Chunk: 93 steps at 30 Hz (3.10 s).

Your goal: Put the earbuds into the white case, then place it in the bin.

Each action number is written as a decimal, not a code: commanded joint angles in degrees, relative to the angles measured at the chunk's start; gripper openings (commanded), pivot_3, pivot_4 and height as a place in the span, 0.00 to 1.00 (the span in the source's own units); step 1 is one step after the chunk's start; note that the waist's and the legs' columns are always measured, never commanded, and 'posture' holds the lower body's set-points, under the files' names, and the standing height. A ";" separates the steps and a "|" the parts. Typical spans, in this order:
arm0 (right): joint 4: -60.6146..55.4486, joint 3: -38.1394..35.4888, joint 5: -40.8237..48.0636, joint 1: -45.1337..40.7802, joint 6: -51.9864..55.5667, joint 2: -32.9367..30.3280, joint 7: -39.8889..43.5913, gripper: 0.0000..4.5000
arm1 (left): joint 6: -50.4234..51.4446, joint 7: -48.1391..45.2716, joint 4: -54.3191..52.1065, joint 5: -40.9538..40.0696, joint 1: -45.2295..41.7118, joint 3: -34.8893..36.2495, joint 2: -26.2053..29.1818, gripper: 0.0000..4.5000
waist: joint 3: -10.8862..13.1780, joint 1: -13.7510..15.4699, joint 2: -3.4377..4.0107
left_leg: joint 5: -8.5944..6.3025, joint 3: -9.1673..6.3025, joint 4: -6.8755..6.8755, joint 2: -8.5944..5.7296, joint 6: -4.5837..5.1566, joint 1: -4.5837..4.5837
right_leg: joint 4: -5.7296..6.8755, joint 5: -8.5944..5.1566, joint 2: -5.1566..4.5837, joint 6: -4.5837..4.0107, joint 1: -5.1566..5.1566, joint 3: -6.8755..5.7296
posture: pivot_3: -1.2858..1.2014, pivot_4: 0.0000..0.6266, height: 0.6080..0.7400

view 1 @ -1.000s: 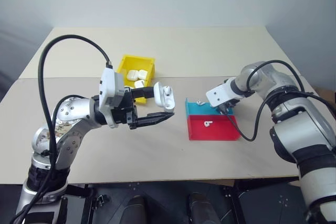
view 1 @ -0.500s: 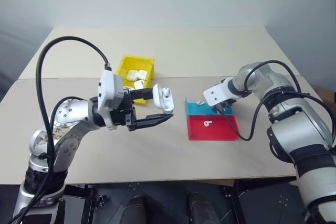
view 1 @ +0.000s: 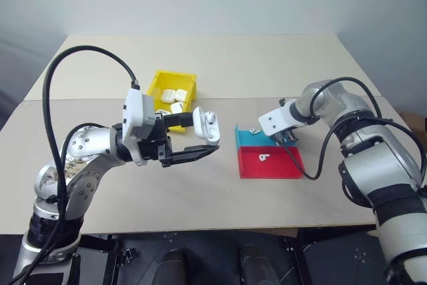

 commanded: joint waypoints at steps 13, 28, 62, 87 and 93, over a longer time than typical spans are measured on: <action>-17.62 -20.19 24.48 2.04 21.46 -5.13 24.48 0.23 | -1.30 -2.28 1.93 -0.81 -3.49 -0.24 -0.28 0.61 | 0.06 0.21 0.09 | 0.00 0.00 -0.01 0.00 0.00 -0.09 | 0.03 0.00 -0.01 0.00 -0.06 -0.01 | 0.52 0.24 1.00; -91.24 -56.13 79.33 32.91 91.86 2.86 -7.55 0.23 | -1.23 -6.37 11.20 0.81 -10.66 -2.94 -3.65 0.61 | 0.06 1.90 0.09 | -0.01 -0.06 0.07 0.00 0.01 -0.16 | 0.06 0.00 0.00 0.01 -0.04 -0.07 | 0.52 0.24 1.00; -105.77 -46.96 116.50 42.34 91.12 -6.19 -39.63 0.23 | 0.15 -6.89 6.96 2.12 -12.36 -5.85 -7.12 0.61 | 0.05 1.77 0.07 | -0.02 -0.10 0.05 -0.01 0.05 -0.21 | -0.08 -0.01 0.01 0.02 -0.06 -0.04 | 0.52 0.24 1.00; -107.23 -42.63 110.95 43.04 89.59 -13.67 -38.36 0.99 | 0.55 -5.83 7.06 2.14 -12.15 -5.73 -7.36 0.61 | 0.04 1.84 0.05 | -0.02 -0.11 0.05 -0.01 0.05 -0.24 | -0.13 -0.01 0.01 0.02 -0.06 -0.05 | 0.52 0.24 1.00; -107.68 -46.84 115.36 44.79 88.56 -16.70 -37.95 0.99 | 0.14 -6.66 8.34 2.78 -12.30 -5.65 -6.94 0.61 | 0.04 1.87 0.05 | -0.02 -0.11 0.06 -0.01 0.05 -0.27 | -0.15 0.00 0.01 0.01 -0.07 -0.06 | 0.52 0.24 1.00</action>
